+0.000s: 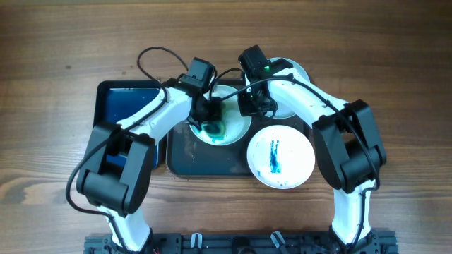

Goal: Clean dirty plates on tray and stack at the side
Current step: 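Scrub the plate again with the sponge, right gripper holding it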

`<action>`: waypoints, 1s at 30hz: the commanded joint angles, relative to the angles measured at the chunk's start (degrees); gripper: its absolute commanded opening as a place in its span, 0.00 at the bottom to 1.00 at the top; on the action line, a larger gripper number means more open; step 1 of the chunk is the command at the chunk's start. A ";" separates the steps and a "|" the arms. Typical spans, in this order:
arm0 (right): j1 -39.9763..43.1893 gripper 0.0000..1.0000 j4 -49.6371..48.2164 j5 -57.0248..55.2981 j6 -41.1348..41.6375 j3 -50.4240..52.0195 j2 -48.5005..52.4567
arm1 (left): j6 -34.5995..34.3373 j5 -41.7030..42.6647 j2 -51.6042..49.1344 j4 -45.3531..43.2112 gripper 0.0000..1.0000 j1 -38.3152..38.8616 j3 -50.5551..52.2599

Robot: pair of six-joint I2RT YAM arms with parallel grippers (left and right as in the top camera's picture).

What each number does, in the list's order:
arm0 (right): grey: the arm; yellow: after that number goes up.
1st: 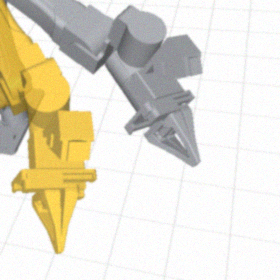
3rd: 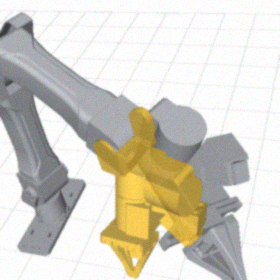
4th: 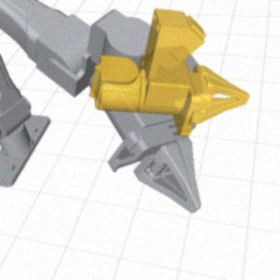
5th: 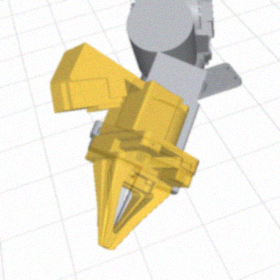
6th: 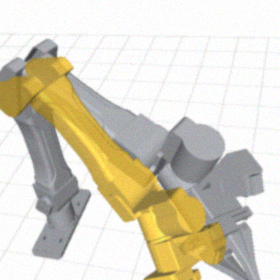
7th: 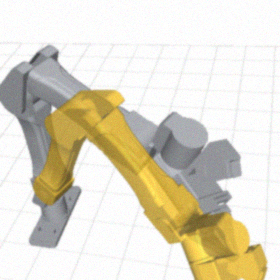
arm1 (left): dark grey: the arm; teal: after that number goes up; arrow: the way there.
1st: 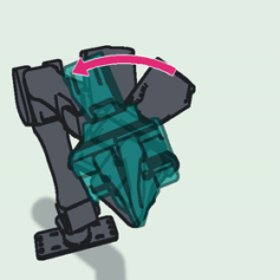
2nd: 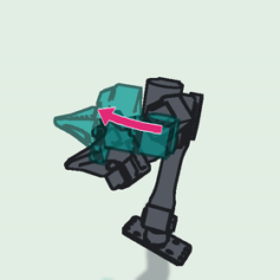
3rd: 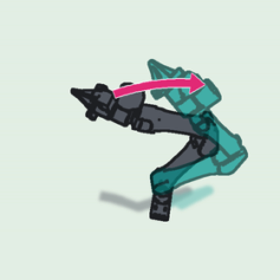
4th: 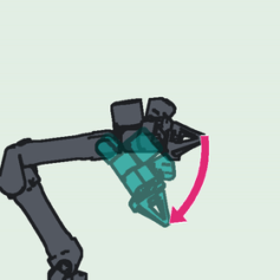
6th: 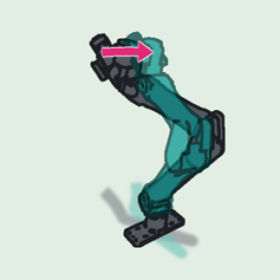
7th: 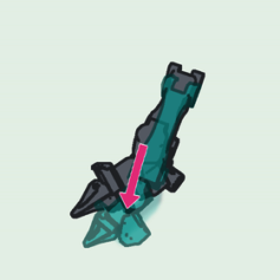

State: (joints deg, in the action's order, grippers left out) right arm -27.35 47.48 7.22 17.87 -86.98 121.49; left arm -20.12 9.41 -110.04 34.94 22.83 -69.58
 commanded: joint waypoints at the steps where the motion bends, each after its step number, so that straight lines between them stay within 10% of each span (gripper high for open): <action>1: 0.00 0.04 0.09 -0.70 -2.49 0.42 0.39 | -11.52 -25.68 -0.66 0.70 0.04 -1.36 0.17; 14: -1.18 0.04 1.46 5.90 -9.88 0.39 -3.80 | -10.14 -11.82 17.81 23.17 0.04 -19.89 -19.37; 30: -33.62 0.04 5.75 -81.22 1.66 0.39 -21.59 | -10.19 -12.46 17.25 25.35 0.04 -26.82 -19.23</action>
State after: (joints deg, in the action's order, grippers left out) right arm -58.04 53.17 -57.63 18.22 -86.50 101.30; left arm -30.74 -3.49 -92.51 60.45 -3.77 -88.77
